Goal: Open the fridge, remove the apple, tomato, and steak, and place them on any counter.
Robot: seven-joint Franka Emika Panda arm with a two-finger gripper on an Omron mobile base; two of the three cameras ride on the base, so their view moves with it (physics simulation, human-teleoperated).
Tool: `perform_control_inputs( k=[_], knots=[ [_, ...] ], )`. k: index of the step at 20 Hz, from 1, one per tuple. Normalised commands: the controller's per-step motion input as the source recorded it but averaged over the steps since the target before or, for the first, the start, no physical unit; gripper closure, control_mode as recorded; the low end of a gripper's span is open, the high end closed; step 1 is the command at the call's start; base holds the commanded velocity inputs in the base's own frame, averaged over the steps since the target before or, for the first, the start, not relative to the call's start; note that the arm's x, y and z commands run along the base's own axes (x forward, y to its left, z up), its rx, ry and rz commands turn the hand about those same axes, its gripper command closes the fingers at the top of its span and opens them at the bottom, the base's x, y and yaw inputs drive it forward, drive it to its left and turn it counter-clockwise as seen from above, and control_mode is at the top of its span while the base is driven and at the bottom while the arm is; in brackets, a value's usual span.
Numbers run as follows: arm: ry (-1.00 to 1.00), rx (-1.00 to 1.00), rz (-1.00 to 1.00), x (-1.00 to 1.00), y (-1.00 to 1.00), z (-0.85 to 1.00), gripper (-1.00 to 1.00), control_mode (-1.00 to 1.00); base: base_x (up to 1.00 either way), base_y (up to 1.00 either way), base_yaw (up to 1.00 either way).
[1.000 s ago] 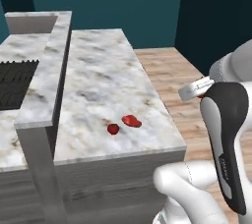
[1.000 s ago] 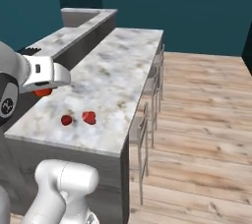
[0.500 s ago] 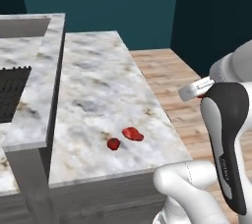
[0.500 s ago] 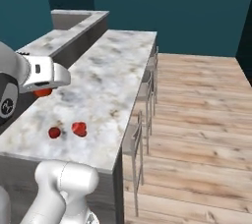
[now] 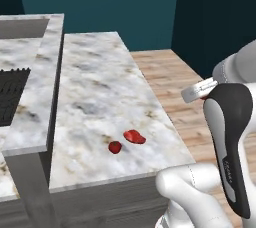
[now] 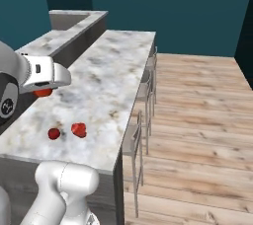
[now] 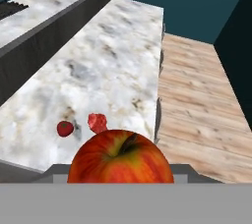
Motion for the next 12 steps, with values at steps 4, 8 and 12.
perform_control_inputs(
  k=[4,8,12],
  knots=[
    [0.0,0.0,0.0,0.0,0.0,0.0,1.0,1.0,0.0,0.0,0.0],
    [0.07,0.0,0.0,0.14,0.01,-0.07,1.0,-1.0,0.16,0.01,0.0],
    [0.3,0.0,0.0,0.7,0.0,-0.4,1.0,-1.0,0.0,0.0,0.0]
  ],
)
